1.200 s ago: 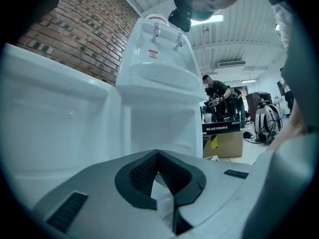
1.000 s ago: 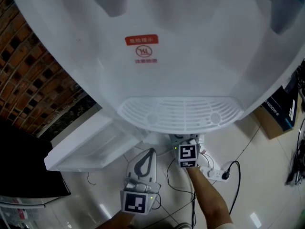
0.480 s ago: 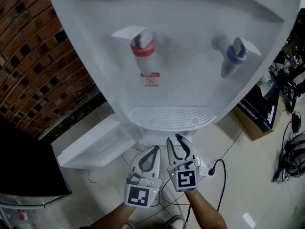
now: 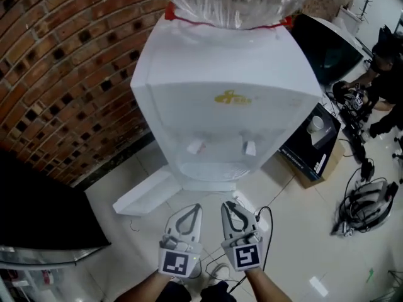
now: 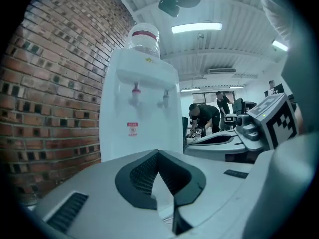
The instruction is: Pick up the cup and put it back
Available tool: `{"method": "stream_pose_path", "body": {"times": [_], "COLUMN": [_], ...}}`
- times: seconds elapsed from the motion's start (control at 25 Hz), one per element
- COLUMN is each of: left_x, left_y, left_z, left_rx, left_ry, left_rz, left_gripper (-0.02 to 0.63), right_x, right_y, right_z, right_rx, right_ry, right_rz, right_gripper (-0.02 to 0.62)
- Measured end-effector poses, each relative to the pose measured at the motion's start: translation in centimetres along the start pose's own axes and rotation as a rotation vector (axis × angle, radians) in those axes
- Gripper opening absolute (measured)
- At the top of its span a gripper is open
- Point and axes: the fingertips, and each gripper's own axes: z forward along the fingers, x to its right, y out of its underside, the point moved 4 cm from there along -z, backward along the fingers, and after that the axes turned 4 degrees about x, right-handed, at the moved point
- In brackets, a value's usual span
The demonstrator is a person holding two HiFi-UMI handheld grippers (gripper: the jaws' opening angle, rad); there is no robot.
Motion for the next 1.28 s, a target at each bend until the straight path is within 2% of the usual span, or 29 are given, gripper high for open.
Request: {"method": "stream_pose_path", "body": {"times": [0.16,0.36,0.52,0.72,0.96,1.12,1.28], "left_x": [0.6,0.9,0.6,-0.5,-1.1,-0.6,0.9], "left_y": [-8.8,-20.4,-29.5,-37.6,-43.7,-44.9,-45.8], "left_z": [-0.6,-1.0,-0.5,-1.4,-3.9,-6.0,-8.1], "left_rx": [0.015,0.023,0.068,0.092,0.132,0.134,0.161], "left_ry": [0.007,0.014,0.042,0.031,0.042,0.062,0.065], "left_rz": [-0.029,-0.025,-0.014,-0.023,-0.034,-0.041,-0.027], "left_gripper": [-0.005,-0.005,-0.005,-0.005,-0.005,-0.005,-0.005], "right_x": [-1.3,-2.3,-2.3,-3.0,-5.3,-7.2,-8.5], "right_y": [-8.5,-20.7,-30.5,-39.6,-45.4,-46.9,-48.1], "right_z": [-3.0,-5.6,-6.5,-7.4,-8.6,-9.9,-12.1], "right_rx": [-0.039,-0.027,0.019,0.056,0.096,0.103,0.118], "right_ry": [0.003,0.012,0.047,0.076,0.083,0.072,0.065], "right_rz": [-0.042,0.042,0.074,0.164,0.176,0.192,0.161], "right_gripper": [0.018,0.018,0.005,0.005,0.005,0.005,0.005]}}
